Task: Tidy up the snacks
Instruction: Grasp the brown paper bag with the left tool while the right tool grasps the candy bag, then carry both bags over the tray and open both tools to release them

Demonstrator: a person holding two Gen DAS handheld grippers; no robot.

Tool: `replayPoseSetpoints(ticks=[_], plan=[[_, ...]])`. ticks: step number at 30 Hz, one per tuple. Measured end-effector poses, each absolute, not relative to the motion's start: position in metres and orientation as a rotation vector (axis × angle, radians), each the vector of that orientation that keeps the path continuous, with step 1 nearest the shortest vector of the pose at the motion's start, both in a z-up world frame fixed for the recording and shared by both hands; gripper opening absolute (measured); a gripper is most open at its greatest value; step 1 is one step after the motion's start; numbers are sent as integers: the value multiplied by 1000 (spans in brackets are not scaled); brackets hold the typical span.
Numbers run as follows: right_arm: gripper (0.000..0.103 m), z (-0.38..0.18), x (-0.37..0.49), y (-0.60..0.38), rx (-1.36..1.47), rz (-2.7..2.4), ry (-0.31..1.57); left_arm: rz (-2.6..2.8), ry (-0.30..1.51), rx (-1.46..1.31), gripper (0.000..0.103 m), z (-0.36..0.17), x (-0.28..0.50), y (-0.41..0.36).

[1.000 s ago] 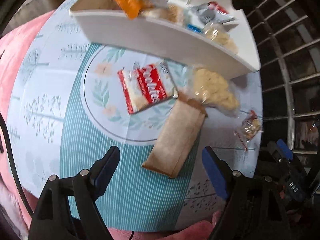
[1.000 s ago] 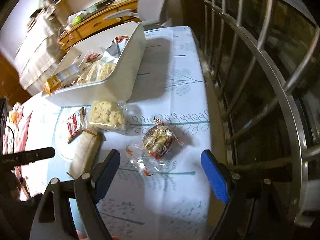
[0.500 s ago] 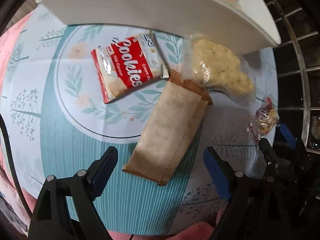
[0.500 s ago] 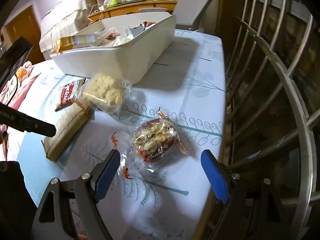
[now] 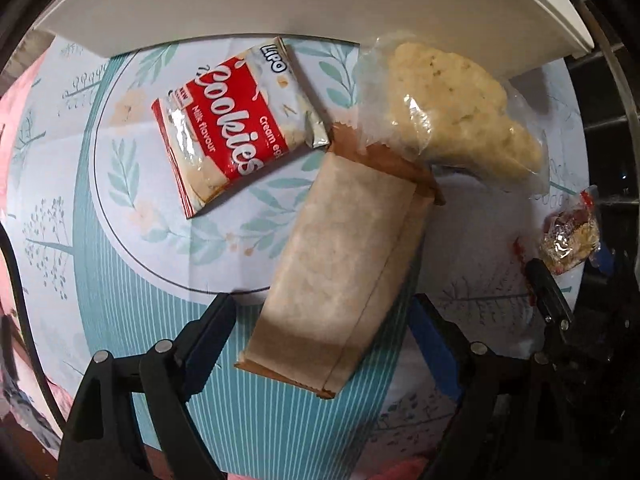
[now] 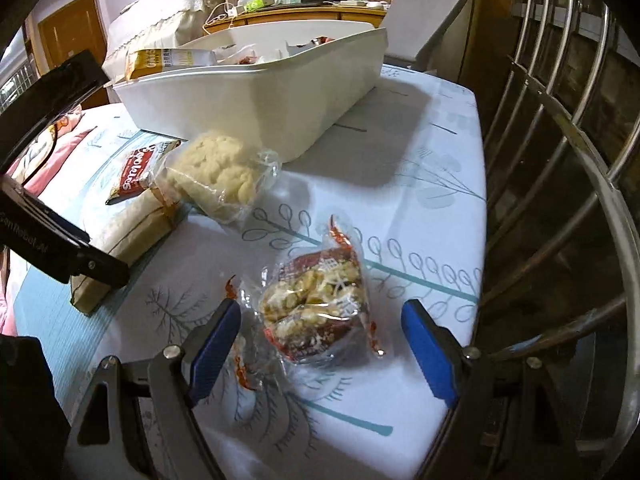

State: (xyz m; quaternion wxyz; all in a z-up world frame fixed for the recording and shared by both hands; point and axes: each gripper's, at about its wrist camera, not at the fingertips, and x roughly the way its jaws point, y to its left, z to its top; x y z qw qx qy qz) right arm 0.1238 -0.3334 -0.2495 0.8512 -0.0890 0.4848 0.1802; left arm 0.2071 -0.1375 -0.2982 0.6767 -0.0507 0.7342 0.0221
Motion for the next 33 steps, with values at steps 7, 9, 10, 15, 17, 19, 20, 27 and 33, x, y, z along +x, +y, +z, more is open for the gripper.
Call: replayPoseSetpoints(ticks=[7,9,10,15,17,19,20,27,33], plan=[[61,-248,123,-331,-196,397,1014,51,1630,-73,67,-296,220,-151],[61,-248,124,-331,-193,396,1019,47,1629,-70,61,-294,221,-153],[59,-248,124,-332,-185,394,1022,45,1630,-68,59,-293,222,-156],[54,-246,129,-337,-135,394,1051,41,1635,-63,56,-286,220,-159],[53,-245,129,-338,-125,396,1063,36,1637,-64,56,-283,217,-161],[51,-244,130,-338,-120,394,1073,39,1642,-67,56,-280,214,-165],[49,-243,129,-339,-117,393,1076,40,1645,-71,56,-279,212,-166],[45,-237,124,-338,-67,381,1130,-22,1635,-85,55,-258,192,-167],[44,-222,117,-331,-62,393,1129,-22,1594,-137,55,-229,184,-149]])
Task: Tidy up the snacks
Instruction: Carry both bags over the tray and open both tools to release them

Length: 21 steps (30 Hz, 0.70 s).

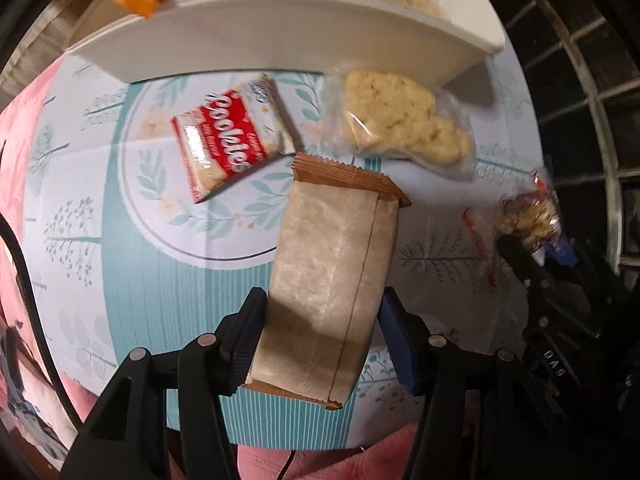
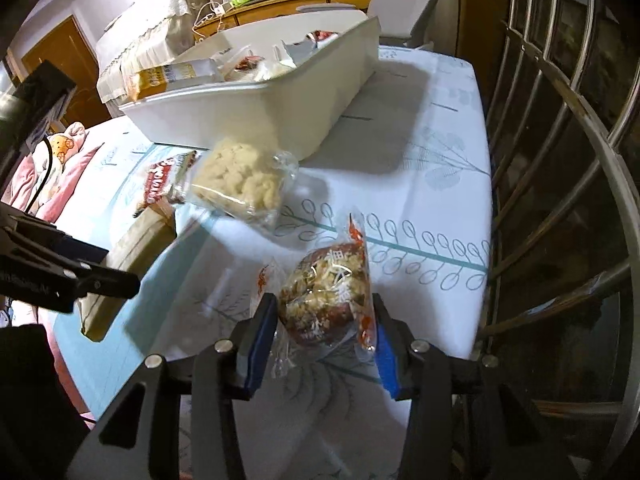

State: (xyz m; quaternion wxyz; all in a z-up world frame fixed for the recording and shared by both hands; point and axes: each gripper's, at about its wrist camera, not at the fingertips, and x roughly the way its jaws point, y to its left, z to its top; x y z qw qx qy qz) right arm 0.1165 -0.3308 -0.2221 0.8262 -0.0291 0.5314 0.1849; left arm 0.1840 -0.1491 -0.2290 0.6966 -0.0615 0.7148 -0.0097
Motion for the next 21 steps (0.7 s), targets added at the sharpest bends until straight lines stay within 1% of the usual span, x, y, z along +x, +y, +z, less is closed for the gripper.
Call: replayPoseSetpoints(ticks=[11,21], plan=[[44,-182,117,-300,-92,459,1101,33,1438,-242,56,-163,190,-82],[44,-142,151,-266,-121,445,1024,70,1309,-223,56,-130,248,-27]])
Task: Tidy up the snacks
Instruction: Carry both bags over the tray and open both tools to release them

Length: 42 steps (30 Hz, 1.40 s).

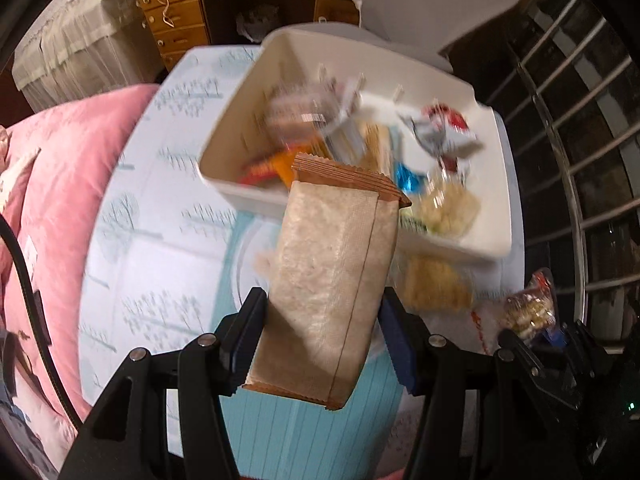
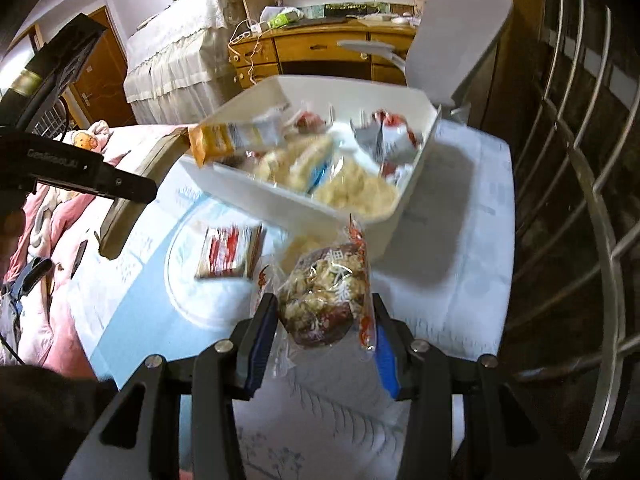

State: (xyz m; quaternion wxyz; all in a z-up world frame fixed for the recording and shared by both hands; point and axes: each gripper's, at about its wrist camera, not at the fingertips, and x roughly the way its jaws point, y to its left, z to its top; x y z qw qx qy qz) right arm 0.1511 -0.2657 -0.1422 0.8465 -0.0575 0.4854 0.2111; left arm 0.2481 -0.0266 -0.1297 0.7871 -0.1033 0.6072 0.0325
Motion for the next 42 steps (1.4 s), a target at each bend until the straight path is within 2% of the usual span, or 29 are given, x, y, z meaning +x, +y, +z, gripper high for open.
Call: replayPoseSetpoints(ticks=[11,24,26,27,29,42], plan=[[44,-121,196,-241,-60,343,983,4,1261,-199,56,-121,314,4],[46,-131,242,-226,81,186,990,-100,1258,-192,57,-156,371,11],[47,-138,247,-222,56,163,1022,-107,1273,-176,61,-162,376,11],[47,-141,248,-222,56,161,1036,-107,1280,-174,66,-165,377,11],[47,-144,247,-222,78,163,1049,-105,1286,-178,68,-167,377,12],[51,-135,233,-238,172,167,1059,-89,1273,-197,68,-144,342,15]])
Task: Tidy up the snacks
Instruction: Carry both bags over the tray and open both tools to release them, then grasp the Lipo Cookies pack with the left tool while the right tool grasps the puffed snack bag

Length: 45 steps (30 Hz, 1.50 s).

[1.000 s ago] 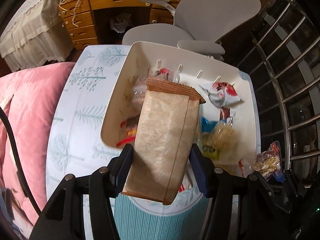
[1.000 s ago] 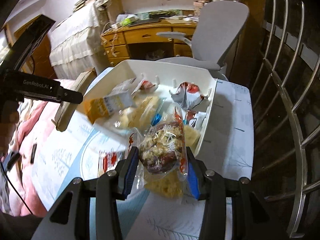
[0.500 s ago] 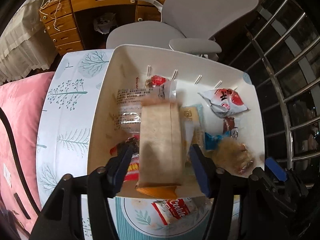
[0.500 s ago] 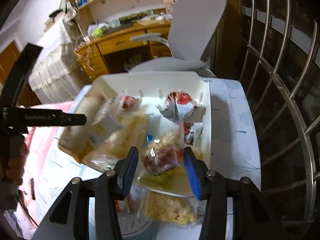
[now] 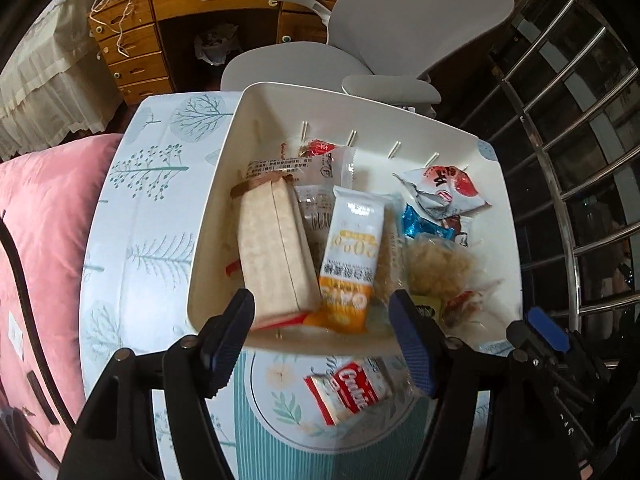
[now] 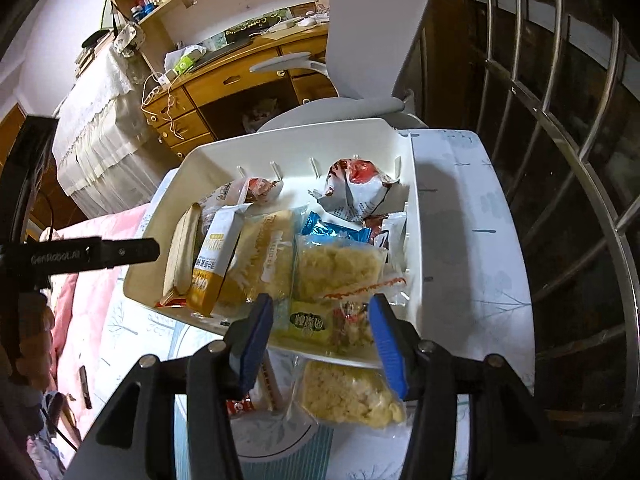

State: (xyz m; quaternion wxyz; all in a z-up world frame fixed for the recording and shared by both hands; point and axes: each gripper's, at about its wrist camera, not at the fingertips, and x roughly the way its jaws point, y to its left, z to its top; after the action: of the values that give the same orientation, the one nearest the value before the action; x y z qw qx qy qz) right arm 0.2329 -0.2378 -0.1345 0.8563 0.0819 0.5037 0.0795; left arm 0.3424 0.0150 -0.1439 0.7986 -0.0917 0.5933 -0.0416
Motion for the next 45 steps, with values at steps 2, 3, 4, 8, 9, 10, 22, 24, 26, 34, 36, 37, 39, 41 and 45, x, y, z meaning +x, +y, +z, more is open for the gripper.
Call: replayPoseSetpoints(ticks=[2,3,4,8,9,10,22,24,26,34,36,37,39,41,45], plan=[[54,-130,230,-243,181,175,1056,-84,1260,-209,68,-135,332,13],[55,-127,227,-246,187,178,1052,-79,1253,-212,68,-131,327,13],[56,-124,225,-250,194,181,1049,-75,1248,-214,68,-128,322,12],[58,-116,214,-262,228,197,1048,-59,1222,-227,68,-115,301,5],[58,-115,212,-265,239,202,1050,-53,1216,-232,68,-112,294,4],[60,-114,209,-269,251,207,1054,-47,1213,-237,68,-110,289,2],[64,-148,182,-295,399,245,1210,8,1250,-331,69,-134,233,-14],[65,-155,178,-297,425,238,1235,24,1272,-344,69,-146,224,-16],[71,-164,174,-298,450,225,1266,32,1291,-363,69,-156,218,-16],[75,-190,165,-288,451,157,1337,65,1357,-476,76,-201,209,-14],[75,-195,164,-282,427,141,1337,77,1370,-504,78,-210,210,-14],[75,-198,163,-279,414,133,1332,78,1374,-517,78,-214,211,-13],[75,-203,163,-272,387,124,1322,84,1385,-547,78,-223,213,-13],[75,-206,164,-266,366,120,1307,97,1393,-565,78,-232,217,-12],[76,-211,165,-252,289,116,1252,125,1397,-585,78,-243,222,-11]])
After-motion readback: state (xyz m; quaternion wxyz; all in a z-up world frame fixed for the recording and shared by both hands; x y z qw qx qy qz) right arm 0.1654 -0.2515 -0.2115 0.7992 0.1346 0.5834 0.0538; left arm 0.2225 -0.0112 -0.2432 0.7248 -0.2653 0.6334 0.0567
